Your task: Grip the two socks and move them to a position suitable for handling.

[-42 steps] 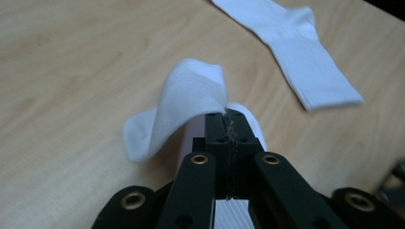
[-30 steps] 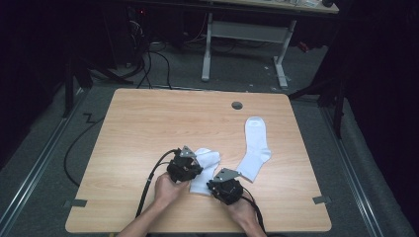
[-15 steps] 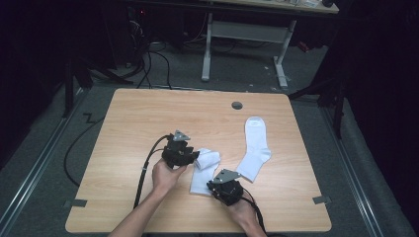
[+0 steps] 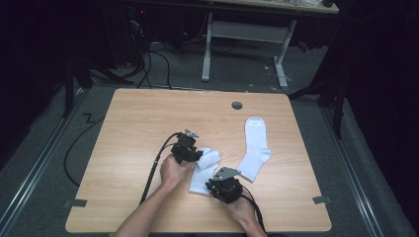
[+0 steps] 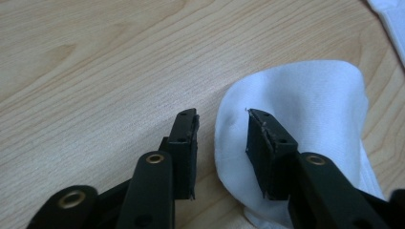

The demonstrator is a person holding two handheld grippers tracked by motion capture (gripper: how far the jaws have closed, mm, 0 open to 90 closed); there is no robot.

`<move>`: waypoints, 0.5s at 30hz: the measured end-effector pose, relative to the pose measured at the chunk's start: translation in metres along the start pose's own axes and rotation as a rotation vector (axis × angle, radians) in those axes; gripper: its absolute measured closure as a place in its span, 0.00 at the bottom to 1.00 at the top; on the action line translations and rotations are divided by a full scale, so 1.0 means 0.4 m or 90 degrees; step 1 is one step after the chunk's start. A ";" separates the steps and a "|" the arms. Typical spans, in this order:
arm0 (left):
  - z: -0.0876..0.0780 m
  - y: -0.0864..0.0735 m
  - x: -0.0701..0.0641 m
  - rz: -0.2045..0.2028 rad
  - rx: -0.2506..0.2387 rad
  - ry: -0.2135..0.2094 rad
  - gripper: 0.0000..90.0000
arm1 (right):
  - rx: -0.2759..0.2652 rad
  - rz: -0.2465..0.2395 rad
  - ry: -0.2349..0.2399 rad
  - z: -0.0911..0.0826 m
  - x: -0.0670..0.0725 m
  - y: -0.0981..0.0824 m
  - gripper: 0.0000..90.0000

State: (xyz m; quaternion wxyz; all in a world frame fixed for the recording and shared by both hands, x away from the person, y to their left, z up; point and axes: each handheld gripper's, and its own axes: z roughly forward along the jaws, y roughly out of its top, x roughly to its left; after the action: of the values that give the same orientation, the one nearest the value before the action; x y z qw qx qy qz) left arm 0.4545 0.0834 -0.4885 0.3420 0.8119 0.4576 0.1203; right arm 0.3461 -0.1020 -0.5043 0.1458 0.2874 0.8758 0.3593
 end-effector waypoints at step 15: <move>0.000 -0.008 -0.002 0.021 -0.003 0.017 0.98 | 0.005 -0.004 0.024 0.027 -0.016 0.031 0.76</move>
State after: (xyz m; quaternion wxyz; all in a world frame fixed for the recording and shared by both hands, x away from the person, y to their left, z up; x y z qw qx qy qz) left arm 0.4520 0.0838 -0.4907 0.3359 0.8170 0.4480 0.1378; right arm 0.3611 -0.0929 -0.5027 0.1292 0.2784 0.8807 0.3608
